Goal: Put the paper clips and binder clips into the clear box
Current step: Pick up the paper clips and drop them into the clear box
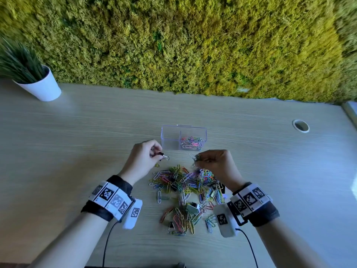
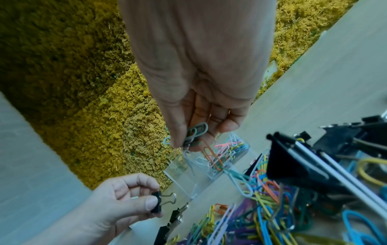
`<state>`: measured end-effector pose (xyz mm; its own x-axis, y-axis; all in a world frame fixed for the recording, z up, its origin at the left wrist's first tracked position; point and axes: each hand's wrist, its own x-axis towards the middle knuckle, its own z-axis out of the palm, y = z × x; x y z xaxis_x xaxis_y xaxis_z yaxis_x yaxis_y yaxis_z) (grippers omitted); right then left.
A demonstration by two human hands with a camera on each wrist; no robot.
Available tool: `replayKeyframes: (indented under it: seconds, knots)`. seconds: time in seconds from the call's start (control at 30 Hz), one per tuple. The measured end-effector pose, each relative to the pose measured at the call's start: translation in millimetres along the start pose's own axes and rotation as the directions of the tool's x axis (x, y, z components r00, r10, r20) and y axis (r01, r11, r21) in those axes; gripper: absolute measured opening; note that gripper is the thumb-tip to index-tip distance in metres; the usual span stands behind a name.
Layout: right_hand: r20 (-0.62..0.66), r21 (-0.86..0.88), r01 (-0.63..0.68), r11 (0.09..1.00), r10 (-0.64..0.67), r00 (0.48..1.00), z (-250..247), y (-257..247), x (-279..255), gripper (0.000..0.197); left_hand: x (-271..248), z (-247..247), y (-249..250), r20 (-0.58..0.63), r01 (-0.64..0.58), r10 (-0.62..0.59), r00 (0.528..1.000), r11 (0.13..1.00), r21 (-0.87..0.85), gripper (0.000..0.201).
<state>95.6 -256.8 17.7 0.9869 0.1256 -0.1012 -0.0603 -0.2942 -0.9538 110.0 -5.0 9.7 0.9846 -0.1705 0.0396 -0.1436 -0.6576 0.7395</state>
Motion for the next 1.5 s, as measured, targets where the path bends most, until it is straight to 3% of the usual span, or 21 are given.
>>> replayKeyframes:
  seconds: [0.2,0.43,0.57,0.67,0.77,0.93,1.03,1.13,1.23,1.3,1.4,1.5]
  knots:
    - [-0.044,0.061,0.028,0.998,-0.025,0.999,-2,-3,-2,0.019,6,9,-15,-0.085,0.084,-0.079,0.993,0.994,0.064,0.023]
    - [-0.168,0.069,0.18,0.981,-0.167,0.972,-10,-36,20,0.015,0,10,-27,-0.153,0.009,0.025,0.988,0.975,0.221,0.026]
    - [-0.209,-0.011,0.225,0.974,-0.222,0.952,-13,-46,45,0.015,-19,9,-16,0.002,-0.034,0.035,0.999,0.957,0.289,0.014]
    - [-0.213,-0.093,0.224,0.97,-0.239,0.947,-10,-43,61,0.015,-36,15,-15,0.127,-0.022,-0.022,0.992,0.941,0.337,0.036]
    - [-0.227,-0.116,0.215,0.97,-0.236,0.945,-8,-38,71,0.017,-48,20,-13,0.164,-0.042,-0.02,0.986,0.93,0.365,0.041]
    - [-0.201,-0.198,0.173,0.965,-0.213,0.956,-7,-29,75,0.017,-55,25,-9,0.253,-0.161,0.094,0.963,0.953,0.256,0.041]
    - [-0.175,-0.302,0.161,0.94,-0.221,0.959,-7,-25,72,0.019,-52,26,-9,0.258,-0.144,0.087,0.962,0.967,0.211,0.047]
    - [-0.166,-0.407,0.222,0.886,-0.311,0.936,-13,-24,60,0.025,-48,26,-11,0.263,-0.127,0.069,0.962,0.969,0.211,0.058]
    - [-0.19,-0.442,0.222,0.869,-0.333,0.924,-20,-14,37,0.025,-48,35,-15,0.41,-0.147,0.041,0.911,0.962,0.23,0.075]
    - [-0.176,-0.51,0.106,0.854,-0.224,0.959,-27,2,21,0.028,-49,45,-15,0.502,-0.175,0.034,0.864,0.956,0.236,0.081]
    - [0.009,-0.675,-0.028,0.737,0.046,0.999,-35,30,-2,0.046,-49,56,-13,0.592,-0.349,0.025,0.806,0.827,0.441,0.09]
    - [0.186,-0.68,0.075,0.729,0.073,0.98,-24,42,-22,0.05,-48,64,-5,0.655,-0.429,0.045,0.754,0.789,0.439,0.098]
